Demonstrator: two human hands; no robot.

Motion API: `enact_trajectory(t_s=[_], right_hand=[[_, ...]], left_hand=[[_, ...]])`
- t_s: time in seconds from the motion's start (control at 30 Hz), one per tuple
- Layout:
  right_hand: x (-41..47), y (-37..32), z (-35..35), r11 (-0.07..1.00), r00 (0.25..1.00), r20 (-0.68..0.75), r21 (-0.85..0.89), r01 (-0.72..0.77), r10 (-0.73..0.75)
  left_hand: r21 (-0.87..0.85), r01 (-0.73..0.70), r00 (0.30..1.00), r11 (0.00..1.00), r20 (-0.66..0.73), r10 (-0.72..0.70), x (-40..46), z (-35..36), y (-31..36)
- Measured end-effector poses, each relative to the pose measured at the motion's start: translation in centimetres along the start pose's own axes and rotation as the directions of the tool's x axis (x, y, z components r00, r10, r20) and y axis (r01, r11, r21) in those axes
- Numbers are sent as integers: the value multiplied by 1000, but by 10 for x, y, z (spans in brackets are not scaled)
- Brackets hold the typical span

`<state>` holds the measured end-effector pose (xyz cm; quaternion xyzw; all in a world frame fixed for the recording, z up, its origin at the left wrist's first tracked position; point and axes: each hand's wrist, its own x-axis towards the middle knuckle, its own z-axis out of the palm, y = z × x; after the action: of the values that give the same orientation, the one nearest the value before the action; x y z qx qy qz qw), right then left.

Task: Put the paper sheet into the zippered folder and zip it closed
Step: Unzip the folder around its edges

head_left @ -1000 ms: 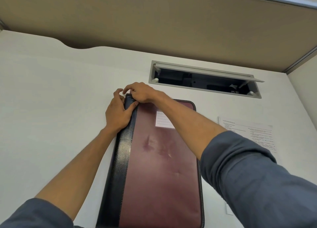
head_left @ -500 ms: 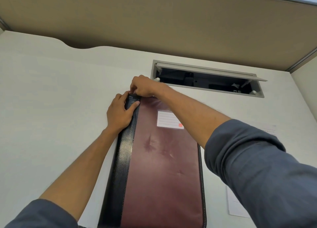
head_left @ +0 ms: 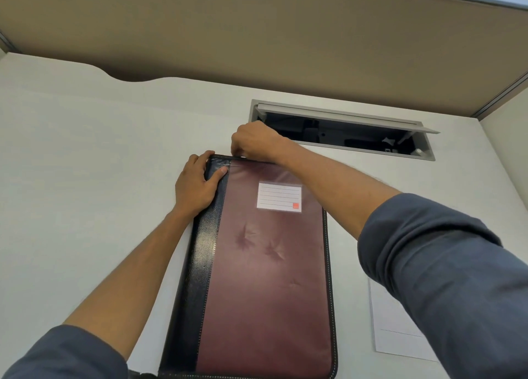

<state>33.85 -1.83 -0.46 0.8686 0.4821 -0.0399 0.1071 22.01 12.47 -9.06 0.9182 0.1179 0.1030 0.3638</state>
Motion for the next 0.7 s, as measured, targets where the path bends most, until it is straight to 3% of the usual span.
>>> enact_trajectory(t_s=[0.27,0.7], right_hand=[[-40,21,18,997,998,-46,-74,-34,31],[-93,58,40,997,994,-84,2,-76,76]], left_hand=[[-15,28,999,999,17,-28,-2,-1,2],[6,30,998,1000,62,-30,1,0,-1]])
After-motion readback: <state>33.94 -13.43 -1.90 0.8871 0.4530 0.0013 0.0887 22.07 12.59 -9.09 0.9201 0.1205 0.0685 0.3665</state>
